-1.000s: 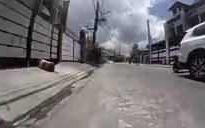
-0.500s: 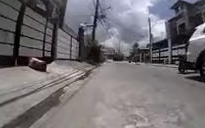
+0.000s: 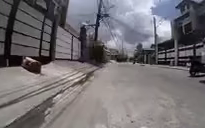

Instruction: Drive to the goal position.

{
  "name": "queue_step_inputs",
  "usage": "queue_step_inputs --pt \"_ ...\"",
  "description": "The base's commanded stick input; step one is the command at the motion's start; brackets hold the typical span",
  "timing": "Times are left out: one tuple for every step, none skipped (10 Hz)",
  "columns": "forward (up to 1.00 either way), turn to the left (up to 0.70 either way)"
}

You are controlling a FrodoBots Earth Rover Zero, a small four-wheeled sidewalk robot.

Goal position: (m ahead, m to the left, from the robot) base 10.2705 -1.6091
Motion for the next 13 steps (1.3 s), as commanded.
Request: queue_step_inputs --pt "1.0 0.0" --pt "1.0 0.0" --pt "1.0 0.0" --pt "1.0 0.0" --pt "1.0 0.0" --pt "1.0 0.0" --pt "1.0 0.0" --pt "1.0 0.0" --pt "1.0 0.0" --pt "1.0 0.0" --pt "1.0 0.0" --pt "1.0 0.0" --pt "1.0 0.0"
